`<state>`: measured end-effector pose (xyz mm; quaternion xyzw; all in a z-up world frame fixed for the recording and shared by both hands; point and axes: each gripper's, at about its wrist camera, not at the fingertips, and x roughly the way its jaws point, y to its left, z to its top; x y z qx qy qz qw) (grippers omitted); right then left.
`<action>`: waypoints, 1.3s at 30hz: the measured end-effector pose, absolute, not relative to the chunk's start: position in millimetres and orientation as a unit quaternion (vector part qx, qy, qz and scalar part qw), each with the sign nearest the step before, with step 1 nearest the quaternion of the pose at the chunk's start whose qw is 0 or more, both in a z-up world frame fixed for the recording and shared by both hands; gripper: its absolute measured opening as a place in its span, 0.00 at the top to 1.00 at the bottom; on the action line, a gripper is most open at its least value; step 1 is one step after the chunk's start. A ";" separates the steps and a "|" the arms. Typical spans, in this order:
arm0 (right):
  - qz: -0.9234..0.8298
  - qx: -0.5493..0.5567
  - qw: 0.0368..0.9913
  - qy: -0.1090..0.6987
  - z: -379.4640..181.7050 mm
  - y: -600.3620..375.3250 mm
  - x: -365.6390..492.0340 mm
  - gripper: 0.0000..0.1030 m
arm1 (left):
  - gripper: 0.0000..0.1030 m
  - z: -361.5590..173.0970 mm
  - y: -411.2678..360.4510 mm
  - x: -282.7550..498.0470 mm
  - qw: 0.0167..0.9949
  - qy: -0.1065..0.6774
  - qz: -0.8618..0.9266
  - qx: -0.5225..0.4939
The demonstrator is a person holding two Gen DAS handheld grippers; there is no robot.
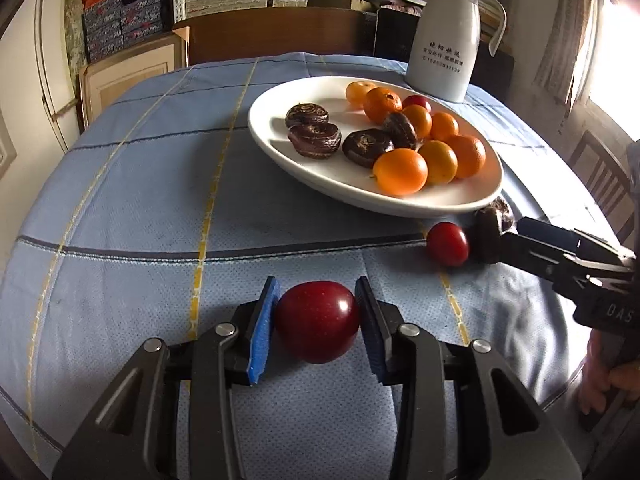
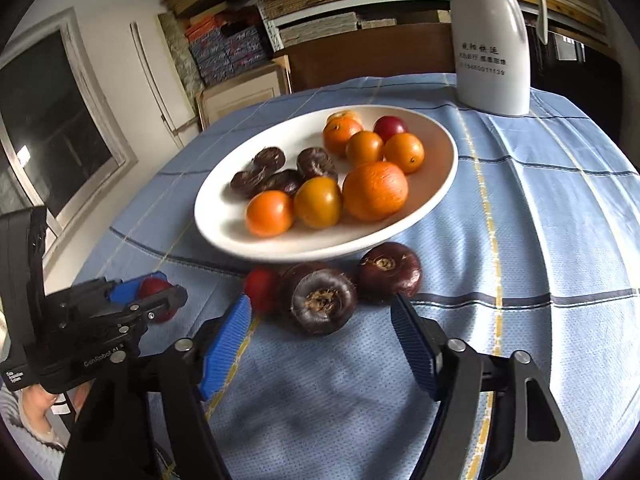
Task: Organize fruits
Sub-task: 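Grasp a red apple with the left tool while the right grasps a dark brown fruit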
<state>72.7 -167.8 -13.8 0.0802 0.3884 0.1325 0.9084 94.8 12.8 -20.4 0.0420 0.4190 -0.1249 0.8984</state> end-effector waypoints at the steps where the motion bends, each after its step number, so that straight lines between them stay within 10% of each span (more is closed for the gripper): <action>1: 0.132 0.082 0.906 0.393 -15.3 -167.5 73.7 0.33 | 0.61 -21.0 9.8 94.4 0.898 0.420 -0.125 0.050; 10: 0.161 0.137 0.885 0.414 -27.2 -171.0 84.5 0.40 | 0.51 -26.3 10.3 98.4 0.891 0.434 -0.128 0.043; 12: 0.165 0.152 0.881 0.417 -28.9 -173.9 86.5 0.54 | 0.50 -26.9 9.6 98.4 0.890 0.435 -0.128 0.044; 39: 0.168 0.137 0.924 0.316 27.0 -183.4 48.4 0.55 | 0.63 41.3 6.9 112.5 0.931 0.343 -0.116 0.038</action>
